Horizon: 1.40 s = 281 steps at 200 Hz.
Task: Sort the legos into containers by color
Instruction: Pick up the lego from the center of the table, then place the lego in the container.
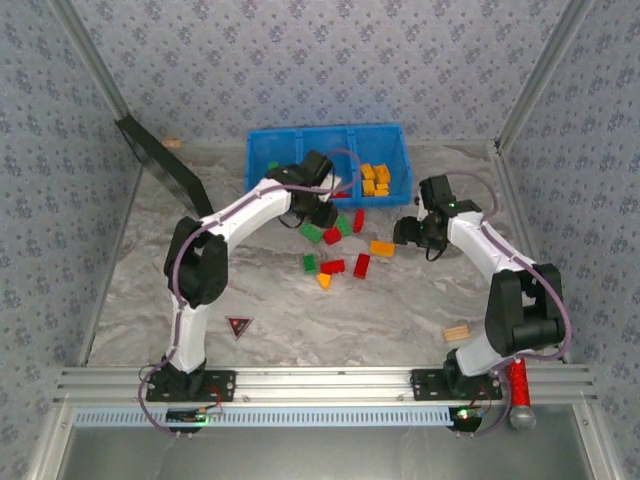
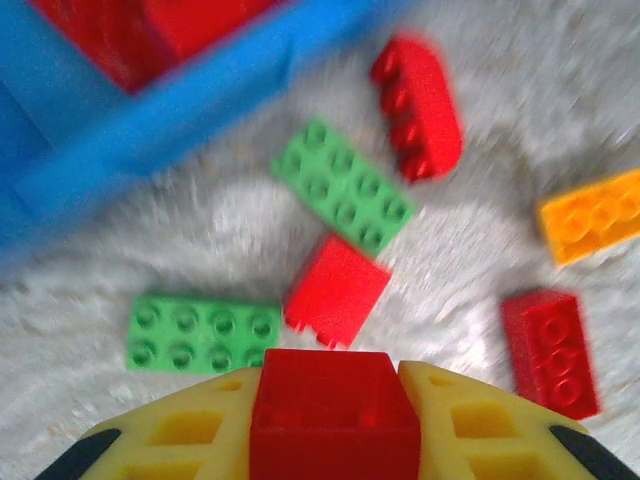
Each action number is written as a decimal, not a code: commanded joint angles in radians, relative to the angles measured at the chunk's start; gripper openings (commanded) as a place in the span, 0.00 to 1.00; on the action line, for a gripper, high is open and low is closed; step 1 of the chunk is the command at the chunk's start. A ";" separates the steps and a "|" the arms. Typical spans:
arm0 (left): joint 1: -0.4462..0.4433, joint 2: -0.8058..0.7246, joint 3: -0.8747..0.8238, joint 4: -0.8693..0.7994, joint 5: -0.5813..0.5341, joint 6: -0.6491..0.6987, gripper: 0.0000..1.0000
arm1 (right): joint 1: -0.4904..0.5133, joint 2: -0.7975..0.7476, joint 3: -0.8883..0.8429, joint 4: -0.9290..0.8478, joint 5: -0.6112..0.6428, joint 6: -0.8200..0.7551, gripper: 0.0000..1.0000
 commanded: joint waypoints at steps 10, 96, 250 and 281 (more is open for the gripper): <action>0.004 0.039 0.183 -0.021 -0.044 0.013 0.26 | 0.003 0.042 -0.019 0.084 -0.077 0.023 0.74; 0.079 0.360 0.588 -0.059 -0.053 -0.071 0.24 | 0.052 0.153 -0.003 0.138 -0.111 0.070 0.87; 0.126 0.545 0.725 -0.092 -0.058 -0.098 0.47 | 0.106 0.297 0.037 0.148 -0.079 0.100 0.82; 0.126 0.533 0.735 -0.092 -0.049 -0.092 0.55 | 0.110 0.314 0.047 0.146 -0.076 0.102 0.80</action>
